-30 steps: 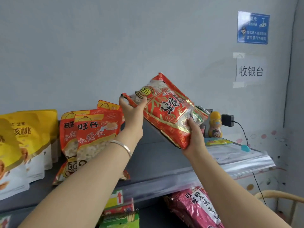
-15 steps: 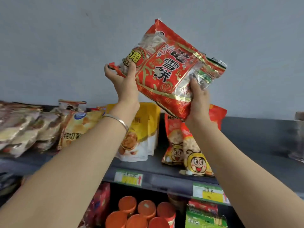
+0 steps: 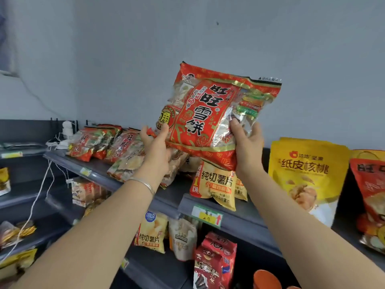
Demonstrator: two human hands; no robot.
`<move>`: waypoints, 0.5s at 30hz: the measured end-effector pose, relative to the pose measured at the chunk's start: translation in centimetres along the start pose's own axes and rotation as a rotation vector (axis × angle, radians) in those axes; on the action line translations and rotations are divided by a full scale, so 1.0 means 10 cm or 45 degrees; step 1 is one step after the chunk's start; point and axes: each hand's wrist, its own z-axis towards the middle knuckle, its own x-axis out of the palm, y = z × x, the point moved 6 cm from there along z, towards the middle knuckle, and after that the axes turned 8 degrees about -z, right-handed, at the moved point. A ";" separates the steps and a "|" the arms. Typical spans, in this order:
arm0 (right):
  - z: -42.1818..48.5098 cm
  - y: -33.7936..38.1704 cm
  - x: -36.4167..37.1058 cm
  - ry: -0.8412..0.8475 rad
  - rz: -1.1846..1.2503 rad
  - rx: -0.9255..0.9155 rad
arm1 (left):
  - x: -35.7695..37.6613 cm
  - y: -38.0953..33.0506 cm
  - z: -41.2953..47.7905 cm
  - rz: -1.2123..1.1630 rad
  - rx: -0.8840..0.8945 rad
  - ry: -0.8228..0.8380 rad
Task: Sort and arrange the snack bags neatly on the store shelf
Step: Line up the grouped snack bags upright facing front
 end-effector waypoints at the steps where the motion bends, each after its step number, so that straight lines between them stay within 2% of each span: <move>1: 0.01 -0.13 0.16 0.025 -0.009 0.021 | -0.17 -0.04 0.09 0.024 -0.011 -0.020; 9: 0.12 -1.22 1.29 0.152 -0.167 0.141 | -1.46 -0.18 0.73 0.252 -0.100 -0.223; 15: 0.26 -1.94 2.07 0.327 -0.045 0.251 | -2.18 -0.44 1.17 0.355 -0.047 -0.374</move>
